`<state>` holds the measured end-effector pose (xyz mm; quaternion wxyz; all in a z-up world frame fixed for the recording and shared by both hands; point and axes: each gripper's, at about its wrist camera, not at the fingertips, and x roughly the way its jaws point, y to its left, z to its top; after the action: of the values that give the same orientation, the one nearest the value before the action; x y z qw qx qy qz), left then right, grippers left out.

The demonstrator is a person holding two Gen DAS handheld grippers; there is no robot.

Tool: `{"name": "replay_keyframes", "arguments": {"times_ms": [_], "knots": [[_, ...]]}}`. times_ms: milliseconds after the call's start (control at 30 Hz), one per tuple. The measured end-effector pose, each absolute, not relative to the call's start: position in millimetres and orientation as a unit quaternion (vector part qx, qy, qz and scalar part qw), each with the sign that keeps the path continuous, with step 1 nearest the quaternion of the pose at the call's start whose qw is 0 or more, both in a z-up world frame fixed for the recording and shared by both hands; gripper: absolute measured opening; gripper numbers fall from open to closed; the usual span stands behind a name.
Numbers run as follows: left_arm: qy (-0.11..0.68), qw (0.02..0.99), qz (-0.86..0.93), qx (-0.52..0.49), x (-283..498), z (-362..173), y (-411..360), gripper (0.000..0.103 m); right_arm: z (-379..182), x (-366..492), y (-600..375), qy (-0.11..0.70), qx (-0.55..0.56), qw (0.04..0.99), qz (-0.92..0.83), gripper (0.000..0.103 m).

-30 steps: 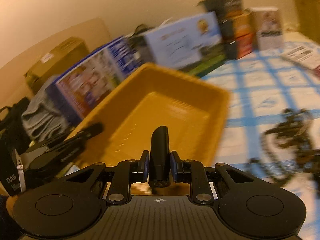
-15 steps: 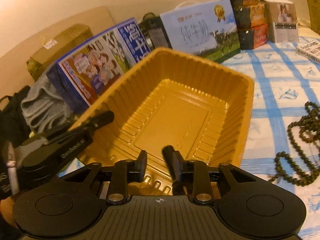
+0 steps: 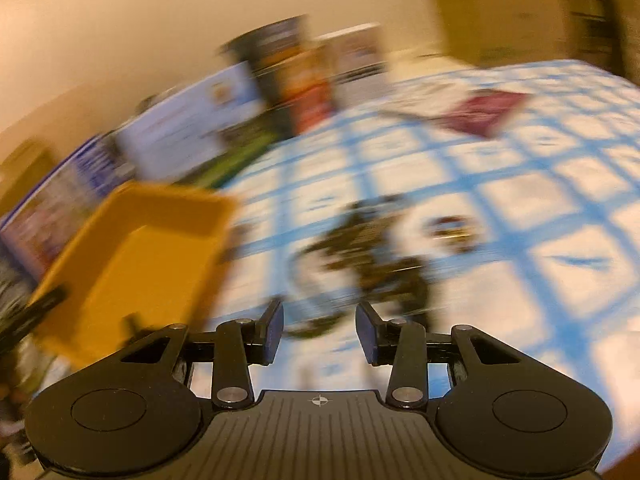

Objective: Organize jewelry

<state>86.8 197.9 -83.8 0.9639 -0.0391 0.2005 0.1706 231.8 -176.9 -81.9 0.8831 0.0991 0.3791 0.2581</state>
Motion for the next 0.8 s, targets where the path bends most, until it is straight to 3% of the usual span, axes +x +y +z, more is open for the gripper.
{"name": "replay_keyframes", "arguments": {"times_ms": [267,433,567,800], "knots": [[0.205,0.963,0.174,-0.032,87,-84,196,0.004,-93,256,-236,0.377,0.096,0.902,0.186,0.04],[0.205,0.963,0.173,-0.03,89,-84,197,0.004,-103,263,-231,0.375,0.088,0.904,0.185,0.04],[0.206,0.963,0.172,-0.028,89,-84,198,0.004,-112,280,-221,0.365,0.056,0.91,0.191,0.032],[0.209,0.962,0.174,-0.025,91,-85,199,0.004,-131,315,-205,0.357,-0.004,0.91,0.211,0.032]]}}
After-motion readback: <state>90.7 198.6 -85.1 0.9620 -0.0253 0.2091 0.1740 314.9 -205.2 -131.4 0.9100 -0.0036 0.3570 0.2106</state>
